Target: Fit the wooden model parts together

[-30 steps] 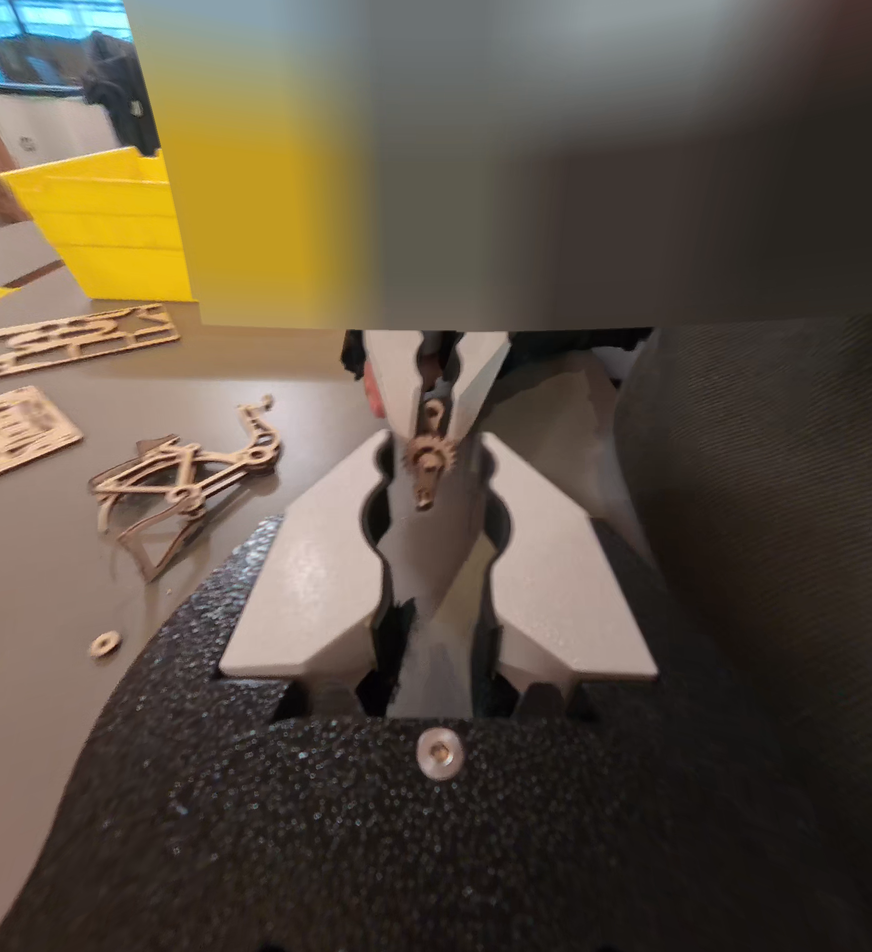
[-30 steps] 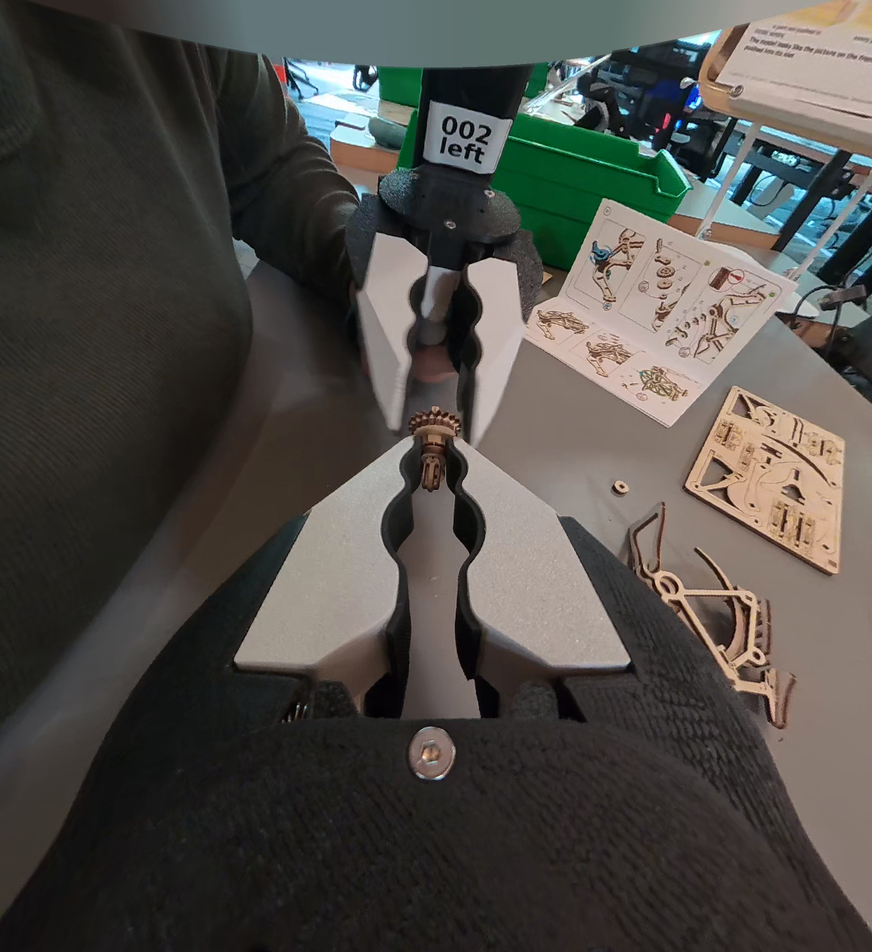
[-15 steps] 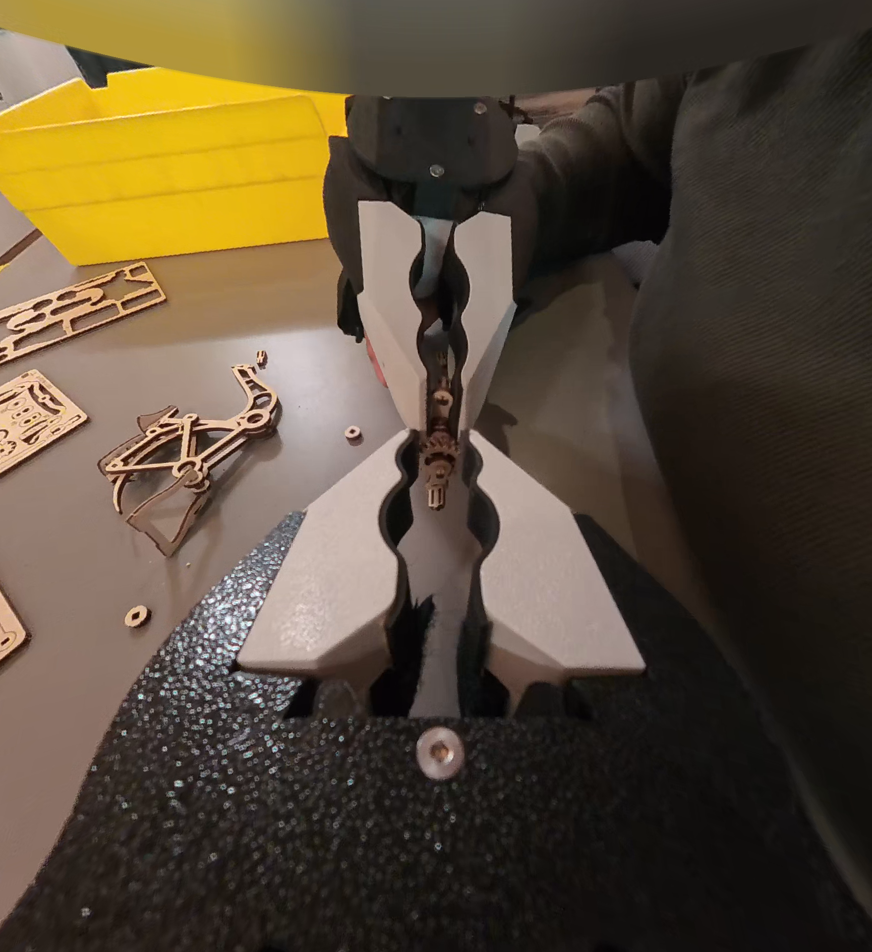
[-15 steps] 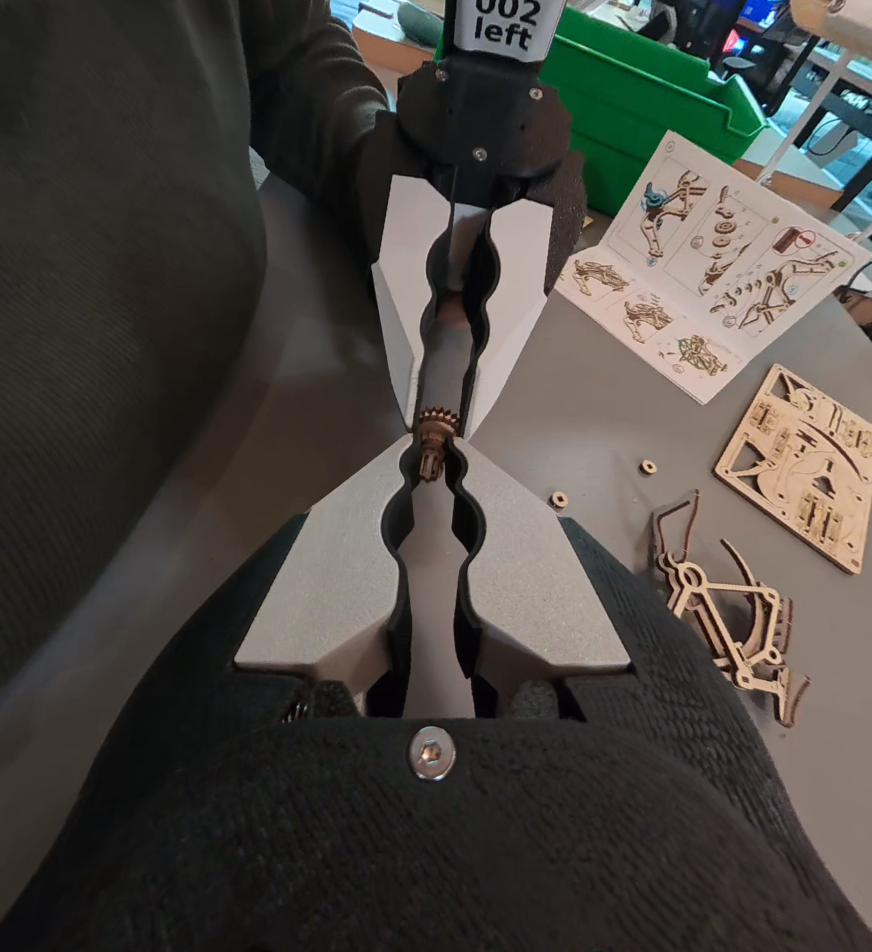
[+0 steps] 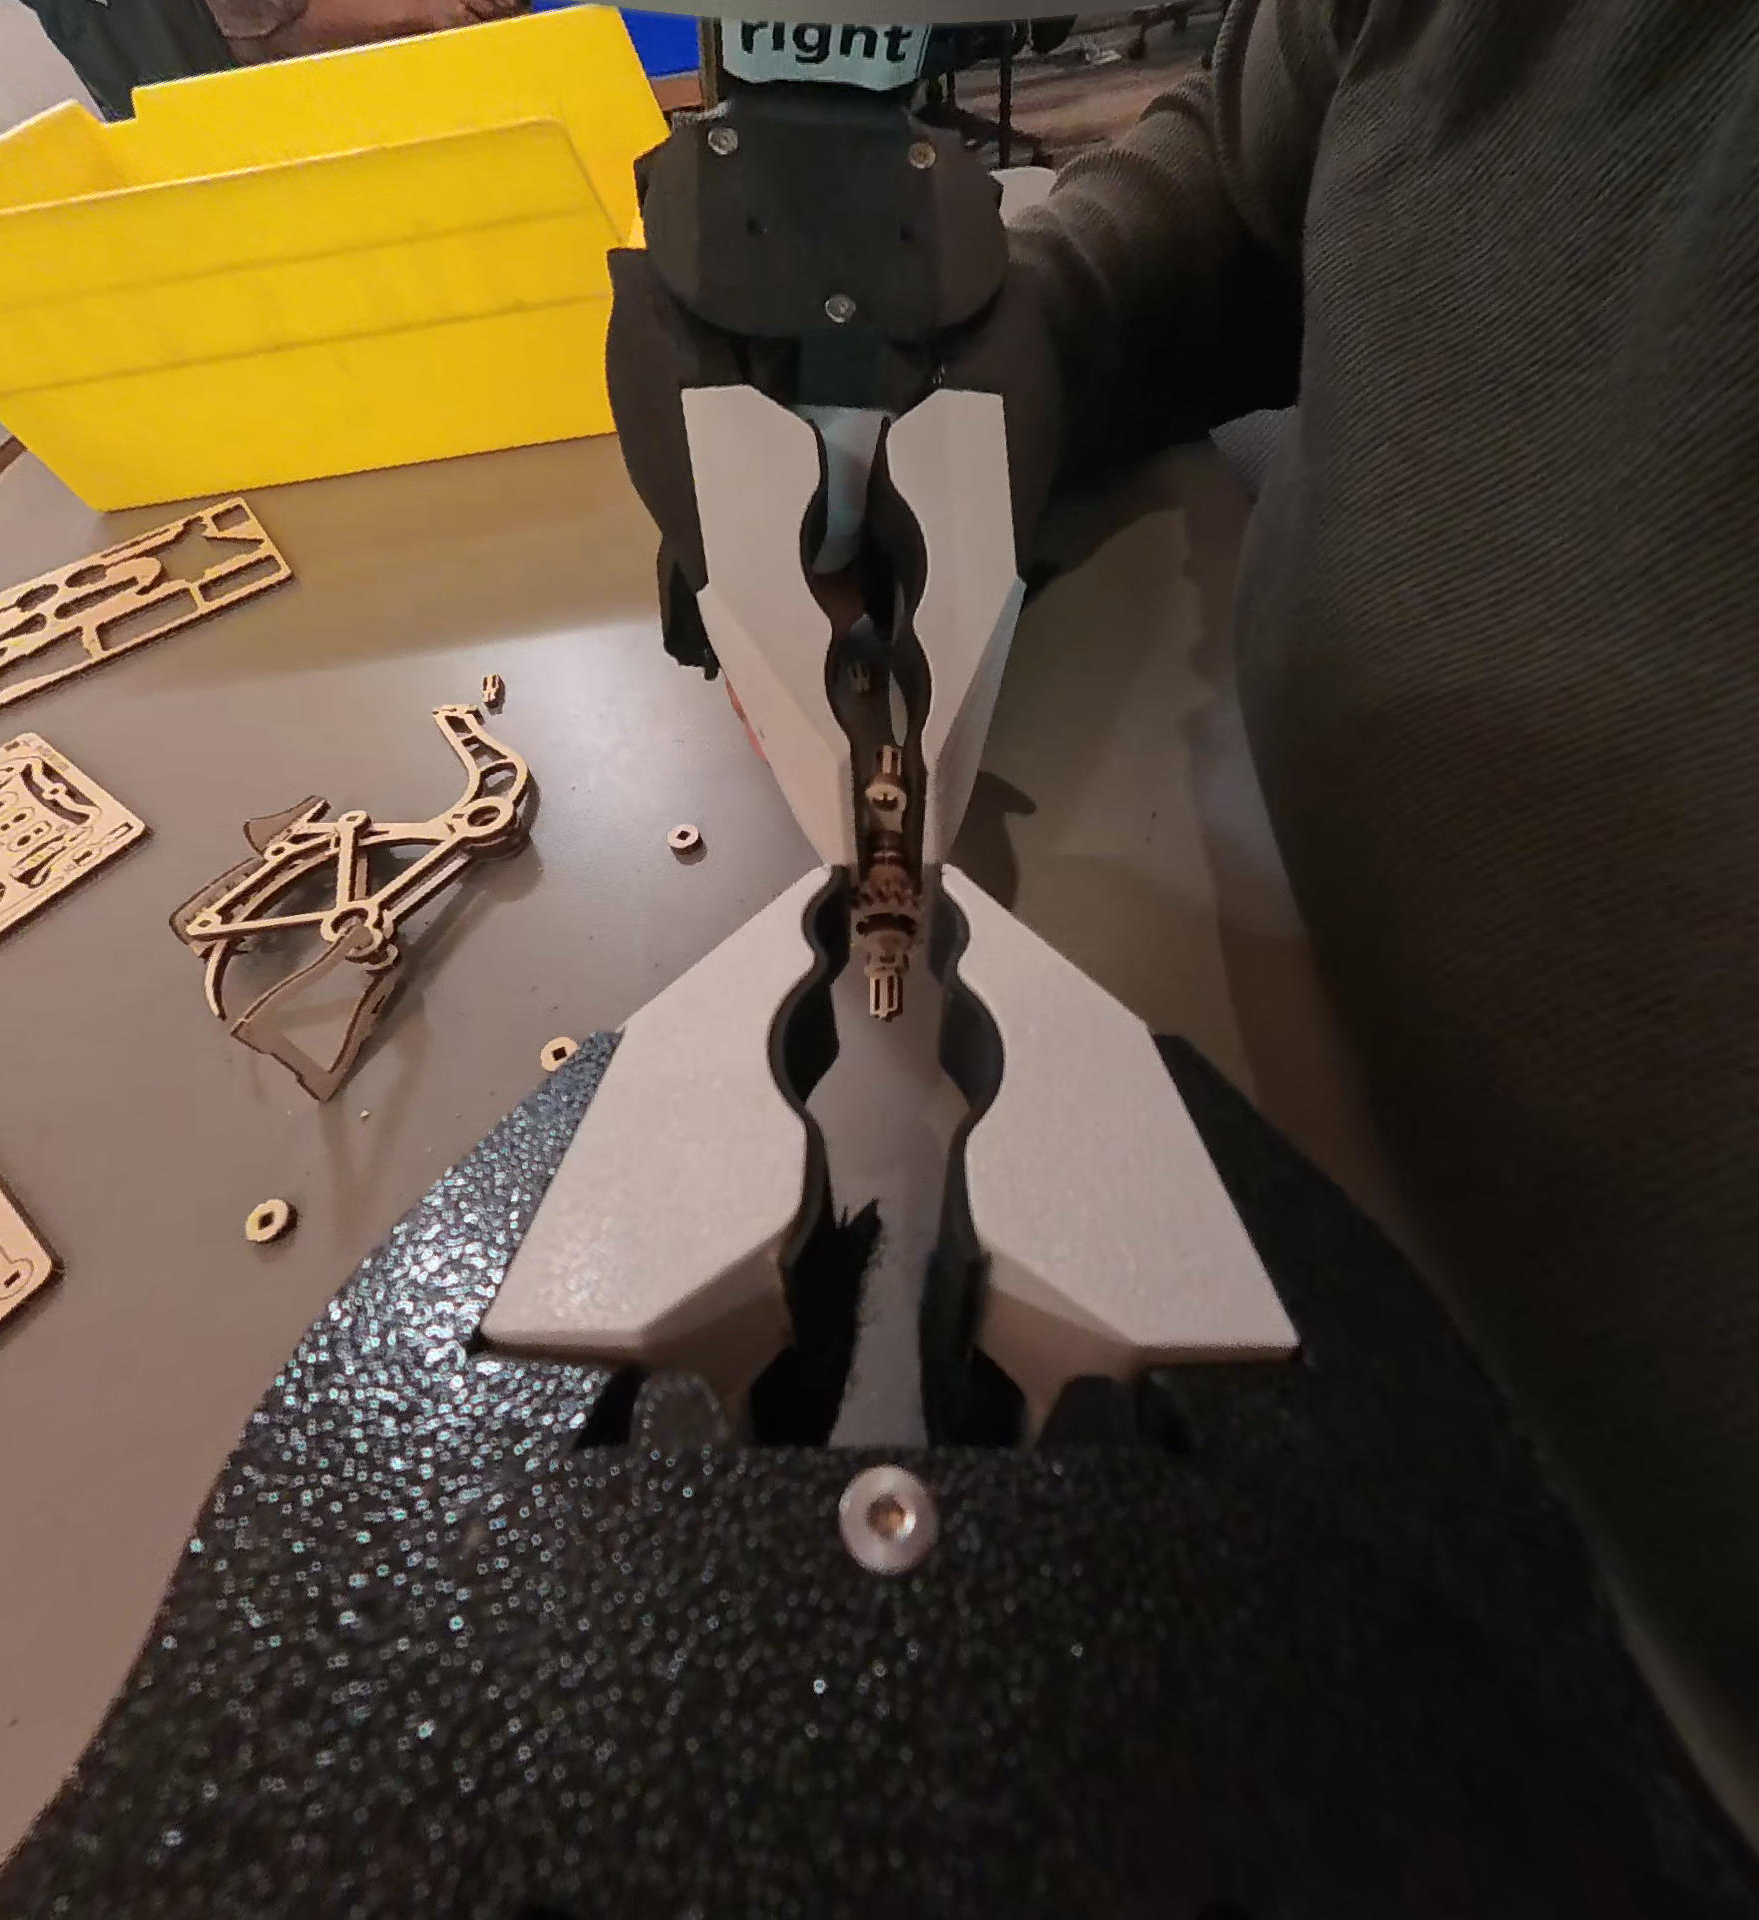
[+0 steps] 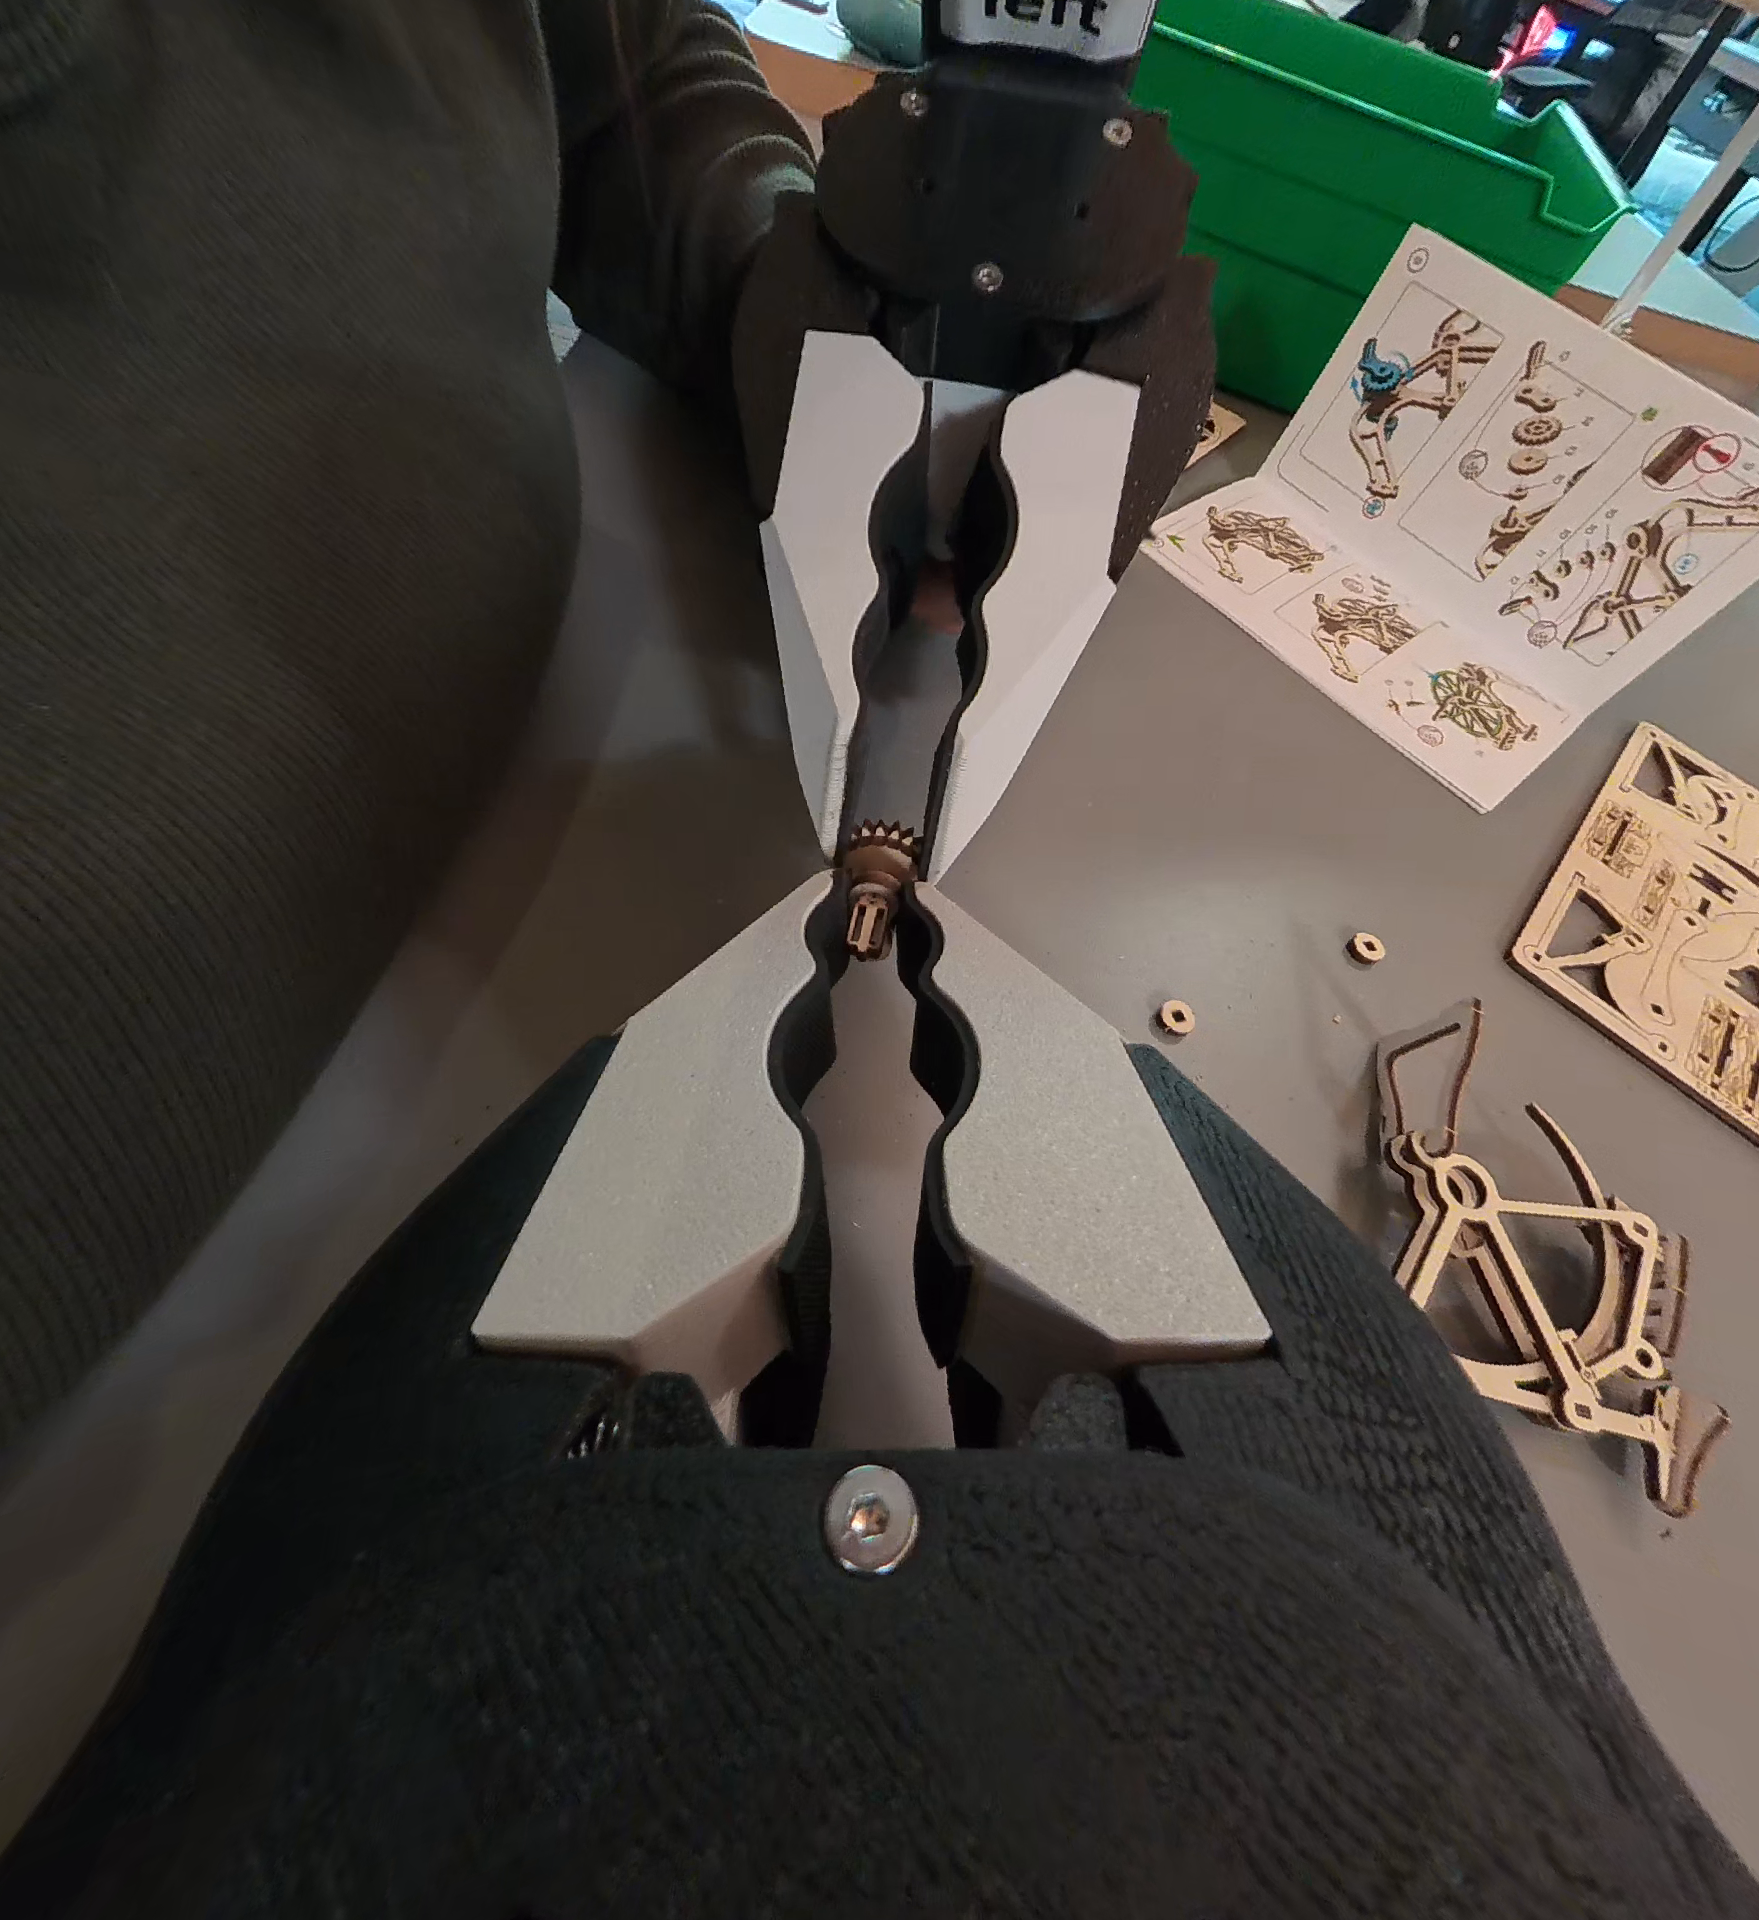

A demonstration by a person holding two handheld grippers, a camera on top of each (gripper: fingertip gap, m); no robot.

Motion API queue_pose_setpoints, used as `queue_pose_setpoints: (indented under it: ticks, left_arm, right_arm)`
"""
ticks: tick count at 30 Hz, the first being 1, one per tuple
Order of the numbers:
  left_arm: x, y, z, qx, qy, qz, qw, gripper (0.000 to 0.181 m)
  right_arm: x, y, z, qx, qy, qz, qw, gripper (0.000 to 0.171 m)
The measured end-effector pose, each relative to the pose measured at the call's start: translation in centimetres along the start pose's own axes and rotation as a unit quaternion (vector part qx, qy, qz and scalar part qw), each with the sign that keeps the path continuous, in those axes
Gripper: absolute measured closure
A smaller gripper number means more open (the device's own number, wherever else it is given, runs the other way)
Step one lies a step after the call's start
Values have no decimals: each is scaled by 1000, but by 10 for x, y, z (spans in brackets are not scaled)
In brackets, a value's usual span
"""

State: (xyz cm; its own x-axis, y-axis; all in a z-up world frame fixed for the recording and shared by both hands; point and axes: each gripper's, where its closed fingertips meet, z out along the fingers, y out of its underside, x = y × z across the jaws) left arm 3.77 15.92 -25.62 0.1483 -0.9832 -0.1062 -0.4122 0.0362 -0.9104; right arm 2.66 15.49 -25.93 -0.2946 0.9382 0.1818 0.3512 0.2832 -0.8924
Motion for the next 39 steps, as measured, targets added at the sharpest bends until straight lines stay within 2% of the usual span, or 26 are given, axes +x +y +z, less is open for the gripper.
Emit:
queue_pose_setpoints:
  ticks: [11, 18, 20, 22, 24, 26, 28, 33, 34, 35, 39]
  left_arm:
    - [3, 1, -2, 0, 10, -4, 1000, 169]
    - [-4, -7, -1, 39, 7, -64, 997, 168]
    - [-4, -8, -3, 44, 11, -66, 997, 162]
    - [-7, -10, -5, 50, 10, -70, 996, 162]
    - [-15, -6, -9, 37, -11, -66, 997, 157]
    - [-23, -6, -12, 41, -30, -72, 996, 144]
    - [-21, -11, -13, 53, -23, -71, 996, 148]
    - [-22, -16, -10, 45, -95, 65, 992, 157]
    - [-22, -19, -11, 52, -106, 80, 990, 164]
    - [-25, -22, -12, 58, -119, 87, 987, 171]
    - [-28, -24, -13, 67, -111, 58, 990, 174]
  right_arm:
    - [-2, -2, 1, 4, -4, -4, 1000, 164]
    - [6, -5, -3, 22, -2, 32, 999, 164]
    - [9, -6, -4, 26, 7, 32, 999, 164]
    - [12, -8, -6, 36, 9, 40, 998, 164]
    - [17, -10, -11, 52, 17, 50, 997, 164]
    - [25, -12, -17, 71, 24, 72, 995, 164]
    - [28, -16, -21, 91, 17, 103, 990, 164]
    - [33, -26, -23, 145, -19, 223, 964, 164]
    - [33, -29, -24, 157, -31, 248, 955, 164]
    - [33, -31, -25, 166, -42, 271, 947, 164]
    - [37, -33, -27, 184, -56, 322, 927, 164]
